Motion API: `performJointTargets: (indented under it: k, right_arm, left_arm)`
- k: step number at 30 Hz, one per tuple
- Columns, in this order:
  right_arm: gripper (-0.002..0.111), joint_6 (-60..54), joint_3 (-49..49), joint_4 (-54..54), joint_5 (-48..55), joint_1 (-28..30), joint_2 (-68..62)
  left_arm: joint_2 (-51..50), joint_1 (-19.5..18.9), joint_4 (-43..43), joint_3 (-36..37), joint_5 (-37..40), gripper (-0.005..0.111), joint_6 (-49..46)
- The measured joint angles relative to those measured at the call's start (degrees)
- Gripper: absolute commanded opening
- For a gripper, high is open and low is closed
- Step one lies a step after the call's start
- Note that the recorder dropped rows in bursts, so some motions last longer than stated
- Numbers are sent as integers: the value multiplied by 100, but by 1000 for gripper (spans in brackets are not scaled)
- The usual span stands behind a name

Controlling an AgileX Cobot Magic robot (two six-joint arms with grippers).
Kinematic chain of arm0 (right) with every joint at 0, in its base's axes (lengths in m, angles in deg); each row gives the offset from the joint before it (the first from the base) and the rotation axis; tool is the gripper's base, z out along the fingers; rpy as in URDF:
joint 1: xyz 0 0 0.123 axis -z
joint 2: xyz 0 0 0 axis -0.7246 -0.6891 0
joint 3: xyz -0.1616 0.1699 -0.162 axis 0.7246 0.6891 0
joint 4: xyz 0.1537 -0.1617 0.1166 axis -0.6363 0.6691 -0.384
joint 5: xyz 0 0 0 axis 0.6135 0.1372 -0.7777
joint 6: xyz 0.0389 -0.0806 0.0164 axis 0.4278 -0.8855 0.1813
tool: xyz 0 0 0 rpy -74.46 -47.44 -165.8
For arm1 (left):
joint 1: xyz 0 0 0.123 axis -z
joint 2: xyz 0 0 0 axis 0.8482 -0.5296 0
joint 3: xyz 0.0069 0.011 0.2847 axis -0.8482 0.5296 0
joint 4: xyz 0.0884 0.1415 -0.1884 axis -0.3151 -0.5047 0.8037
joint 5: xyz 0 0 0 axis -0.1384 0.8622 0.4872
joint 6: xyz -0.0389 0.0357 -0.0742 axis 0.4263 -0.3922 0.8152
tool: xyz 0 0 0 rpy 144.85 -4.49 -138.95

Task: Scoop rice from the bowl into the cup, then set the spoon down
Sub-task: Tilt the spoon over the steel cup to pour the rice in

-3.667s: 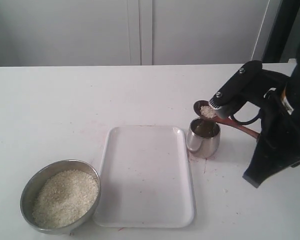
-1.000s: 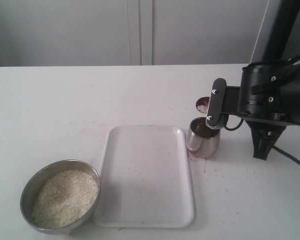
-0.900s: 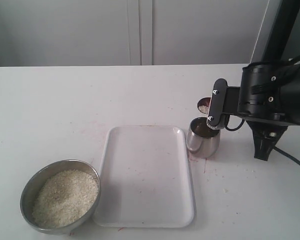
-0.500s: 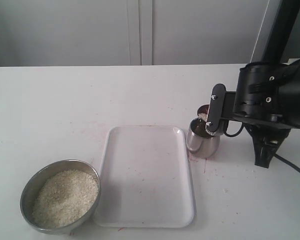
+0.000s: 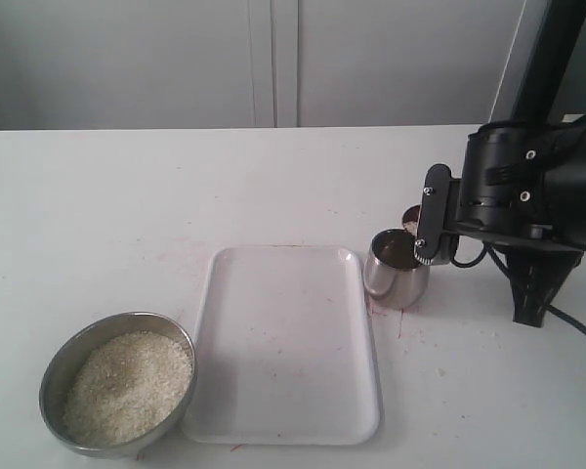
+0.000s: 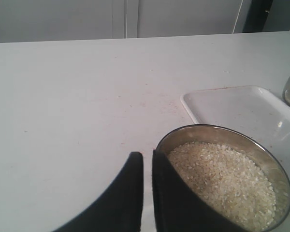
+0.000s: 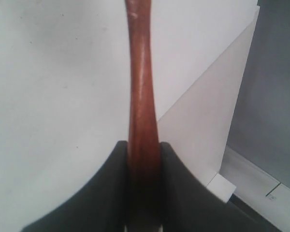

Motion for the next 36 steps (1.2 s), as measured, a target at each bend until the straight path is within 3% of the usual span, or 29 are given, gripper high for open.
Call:
performJointTargets:
  k: [36]
  right_arm:
    - [0,-901,0,1337,-119,0,0]
  left_arm:
    - [0,0,0,0,0,14,0]
